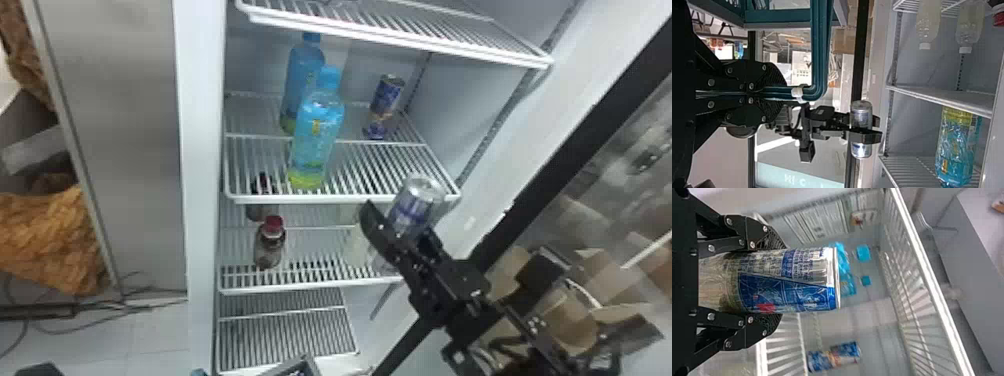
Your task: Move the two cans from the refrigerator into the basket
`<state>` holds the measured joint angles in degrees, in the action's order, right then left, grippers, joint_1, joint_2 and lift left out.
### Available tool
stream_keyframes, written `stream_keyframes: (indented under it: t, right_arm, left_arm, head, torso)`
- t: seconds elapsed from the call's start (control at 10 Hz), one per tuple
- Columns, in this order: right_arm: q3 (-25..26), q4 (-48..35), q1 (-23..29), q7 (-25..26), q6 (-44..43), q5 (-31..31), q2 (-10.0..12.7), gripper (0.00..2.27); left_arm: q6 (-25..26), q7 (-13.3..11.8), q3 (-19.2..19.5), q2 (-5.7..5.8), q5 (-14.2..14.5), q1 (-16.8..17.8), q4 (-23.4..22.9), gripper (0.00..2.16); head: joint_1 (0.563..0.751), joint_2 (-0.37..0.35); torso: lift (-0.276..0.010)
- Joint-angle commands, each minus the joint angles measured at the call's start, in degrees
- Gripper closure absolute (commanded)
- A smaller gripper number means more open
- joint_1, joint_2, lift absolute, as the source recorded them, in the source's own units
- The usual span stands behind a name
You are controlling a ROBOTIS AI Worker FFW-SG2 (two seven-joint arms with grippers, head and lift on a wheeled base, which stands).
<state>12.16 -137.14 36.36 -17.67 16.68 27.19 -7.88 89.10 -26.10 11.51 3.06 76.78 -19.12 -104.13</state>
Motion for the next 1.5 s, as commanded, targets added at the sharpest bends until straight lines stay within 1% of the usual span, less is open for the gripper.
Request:
stream_keyframes:
  t: [0.0,0.3,0.4,0.7,0.9,1.1,1.2,1.4]
  right_arm:
    - [-0.2,-2.4,2.7,-0.8,2.6,0.3,0.2,1.05]
    - [-0.4,-5.2,6.1,-4.6,10.3,0.2,0.5,1.05]
    - [-0.4,-5.9,7.1,-5.7,13.1,0.2,0.5,1.05]
    - [-0.2,-7.6,7.7,-11.2,23.0,-0.6,0.5,1.05]
    - [1.0,-8.3,7.1,-15.6,29.7,-2.7,0.5,1.05]
    - [1.0,-8.3,6.3,-19.2,36.6,-3.0,-0.8,1.05]
    - [0.6,-8.0,5.7,-20.4,38.7,-3.0,-1.4,1.05]
    - [0.1,-5.7,2.6,-24.8,43.2,-4.2,-2.7,1.05]
  left_arm:
    - [-0.1,0.0,0.0,0.02,0.0,0.0,0.0,1.20]
    - [-0.2,0.0,0.3,0.02,0.0,0.1,0.0,1.20]
    - [-0.2,0.0,0.5,0.02,0.0,0.3,0.0,1.20]
    - [-0.4,0.0,0.6,0.02,0.0,0.4,0.0,1.20]
    - [-0.5,0.0,0.6,0.02,0.0,0.8,0.0,1.20]
    - [-0.8,0.0,0.7,0.10,0.0,1.1,0.0,1.20]
    - [-0.8,0.0,0.8,0.10,0.0,1.3,0.0,1.20]
    - [-0.9,0.0,0.8,0.10,0.0,1.4,0.0,1.20]
  head:
    - [0.695,-0.350]
    - [0.695,-0.350]
    - [0.695,-0.337]
    - [0.695,-0.301]
    - [0.695,-0.278]
    - [0.695,-0.276]
    - [0.695,-0.270]
    - [0.695,-0.254]
  torso:
    - [-0.035]
    - [-0.035]
    - [-0.035]
    - [-0.035]
    - [-0.035]
    - [-0.035]
    - [-0.035]
    - [-0.035]
